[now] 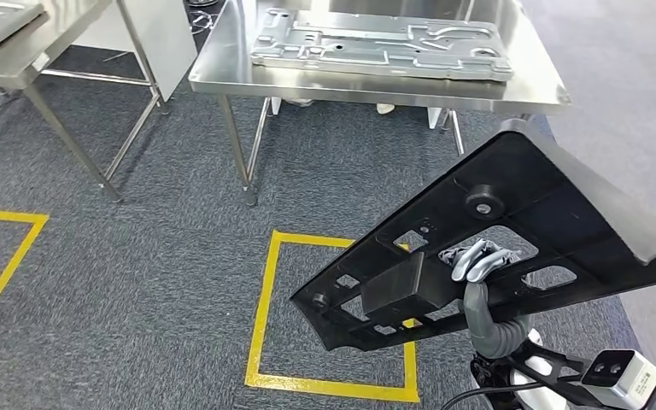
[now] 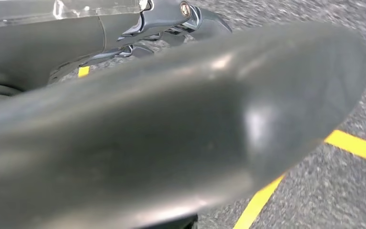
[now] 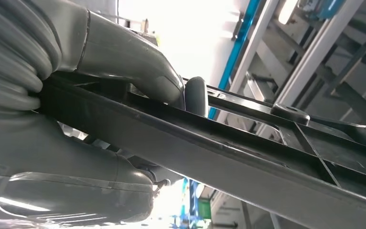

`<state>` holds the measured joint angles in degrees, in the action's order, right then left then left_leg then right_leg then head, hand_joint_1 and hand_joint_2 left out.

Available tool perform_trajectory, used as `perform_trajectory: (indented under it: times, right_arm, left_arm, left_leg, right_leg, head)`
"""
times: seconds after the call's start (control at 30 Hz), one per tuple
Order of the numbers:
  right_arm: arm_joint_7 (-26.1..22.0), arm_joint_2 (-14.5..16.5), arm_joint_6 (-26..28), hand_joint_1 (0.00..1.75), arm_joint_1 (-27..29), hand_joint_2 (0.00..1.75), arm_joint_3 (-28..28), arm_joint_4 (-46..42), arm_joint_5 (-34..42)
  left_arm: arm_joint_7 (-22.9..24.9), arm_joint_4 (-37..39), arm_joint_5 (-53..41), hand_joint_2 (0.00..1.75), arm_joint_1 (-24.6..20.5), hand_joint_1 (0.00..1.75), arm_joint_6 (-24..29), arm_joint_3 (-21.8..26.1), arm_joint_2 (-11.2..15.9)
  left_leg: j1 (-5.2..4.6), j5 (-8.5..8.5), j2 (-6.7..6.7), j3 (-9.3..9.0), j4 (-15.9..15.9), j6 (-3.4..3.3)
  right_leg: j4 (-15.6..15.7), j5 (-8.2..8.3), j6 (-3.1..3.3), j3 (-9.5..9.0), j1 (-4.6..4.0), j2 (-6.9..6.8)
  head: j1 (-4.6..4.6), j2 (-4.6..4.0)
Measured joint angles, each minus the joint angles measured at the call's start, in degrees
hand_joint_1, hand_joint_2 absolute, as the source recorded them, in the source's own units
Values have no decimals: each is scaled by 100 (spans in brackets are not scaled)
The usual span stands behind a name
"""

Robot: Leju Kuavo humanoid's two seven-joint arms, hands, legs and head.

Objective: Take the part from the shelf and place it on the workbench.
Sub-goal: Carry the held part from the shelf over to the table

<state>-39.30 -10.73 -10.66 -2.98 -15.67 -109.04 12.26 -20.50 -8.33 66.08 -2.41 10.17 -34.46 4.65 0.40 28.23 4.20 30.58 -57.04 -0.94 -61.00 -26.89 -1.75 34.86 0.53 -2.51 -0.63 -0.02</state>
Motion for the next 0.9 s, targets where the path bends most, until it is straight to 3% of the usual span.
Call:
perform_trajectory:
  times: [0.07, 0.13, 0.2, 0.23, 0.3, 0.33, 0.37, 0.4, 0.43, 0.47, 0.53, 0.57, 0.7, 0.77, 0.83, 0.87, 0.9]
  right_arm:
    - [1, 1, 10, 175, -8, 175, -1, -4, -12]
    - [6, 1, 43, 175, -11, 175, -2, -7, -58]
    - [15, 1, 98, 175, -21, 175, -3, -2, -123]
    - [17, 1, 122, 175, -34, 175, -5, 3, -148]
    - [18, 2, 157, 175, -55, 175, -10, 20, -180]
    - [16, 2, 166, 175, -56, 175, -14, 33, -192]
    - [14, 2, 178, 175, -54, 175, -17, 46, -202]
    - [12, 2, 198, 175, -53, 175, -19, 59, -208]
    - [10, 2, 222, 175, -53, 175, -20, 67, -208]
    - [8, 2, 244, 175, -53, 175, -20, 72, -209]
    - [7, 2, 282, 175, -58, 175, -20, 74, -216]
    - [7, 2, 297, 175, -60, 175, -21, 74, -222]
    - [6, 2, 356, 175, -66, 175, -30, 73, -245]
    - [6, 2, 358, 175, -72, 175, -36, 73, -251]
    - [7, 2, 357, 175, -72, 175, -41, 84, -258]
    - [6, 2, 357, 175, -69, 175, -44, 93, -260]
    - [6, 2, 355, 175, -72, 175, -46, 106, -261]
  left_arm:
    - [7, 0, -1, 0, -5, 0, -33, -5, 0]
    - [16, 0, -2, 0, -15, 0, -86, -15, 1]
    - [35, 0, -3, 0, -19, 0, -122, -33, 2]
    - [46, 0, -3, 0, -17, 0, -135, -46, 2]
    - [56, 0, -3, 0, -5, 0, -163, -74, 8]
    - [58, 0, -3, 0, 3, 0, -171, -91, 13]
    - [59, 0, -2, 0, 11, 0, -174, -107, 19]
    - [59, 0, -2, 0, 17, 0, -180, -121, 27]
    - [59, 0, -2, 0, 19, 0, -186, -130, 37]
    - [59, 0, -3, 0, 18, 0, -191, -135, 48]
    - [53, 1, -4, 0, 7, 0, -196, -142, 70]
    - [48, 2, -5, 0, 0, 0, -195, -149, 77]
    - [33, 2, -10, 0, -13, 0, -193, -198, 83]
    - [25, 2, -11, 0, -15, 0, -193, -227, 83]
    - [6, 2, -11, 0, -11, 0, -193, -249, 85]
    - [-5, 2, -12, 0, -7, 0, -193, -257, 85]
    - [-15, 2, -11, 0, -3, 0, -193, -264, 86]
  left_leg:
    - [-26, 28, 89, -22, -6, 51]
    - [-35, 42, 174, -46, 7, 106]
    - [-13, 149, 34, -10, -121, 169]
    - [0, 289, -103, 87, -346, 200]
    - [25, 657, -343, 440, -1086, 246]
    - [29, 779, -372, 624, -1450, 264]
    - [32, 797, -378, 739, -1653, 278]
    - [37, 697, -379, 757, -1640, 285]
    - [44, 492, -379, 661, -1384, 287]
    - [54, 252, -384, 492, -978, 283]
    - [54, -4, -419, 207, -307, 239]
    - [49, -29, -434, 147, -153, 200]
    - [35, -24, -436, 108, -73, 24]
    - [43, -26, -424, 80, -47, -38]
    - [32, 3, -414, 69, -49, -71]
    - [25, 22, -413, 55, -50, -77]
    - [21, 44, -412, 27, -51, -75]
  right_leg:
    - [366, 70, 64, -184, -47, -109]
    - [381, 82, 110, -173, -54, -3]
    - [434, 114, 170, -194, -21, 76]
    - [461, 129, 198, -205, -1, 107]
    - [471, 133, 229, -207, 8, 159]
    - [466, 129, 232, -207, 7, 191]
    - [459, 124, 233, -209, 7, 223]
    - [448, 115, 227, -214, 10, 260]
    - [433, 102, 214, -221, 15, 292]
    - [412, 81, 195, -231, 20, 318]
    - [362, 40, 139, -228, 5, 352]
    - [346, 29, 109, -218, -5, 362]
    - [270, -32, -21, -185, 12, 350]
    - [-237, -292, -64, 61, 24, 316]
    - [-1069, -596, -84, 525, 26, 303]
    - [-1348, -637, -86, 701, 26, 300]
    - [-1388, -549, -77, 761, 25, 297]
  head:
    - [3, 1]
    - [4, 1]
    - [8, 1]
    - [11, 1]
    - [19, 1]
    - [19, 1]
    - [19, 1]
    - [19, 1]
    - [19, 1]
    - [20, 1]
    - [22, 1]
    - [21, 1]
    - [13, 2]
    - [-3, 1]
    - [-8, 1]
    - [-7, 1]
    - [-8, 1]
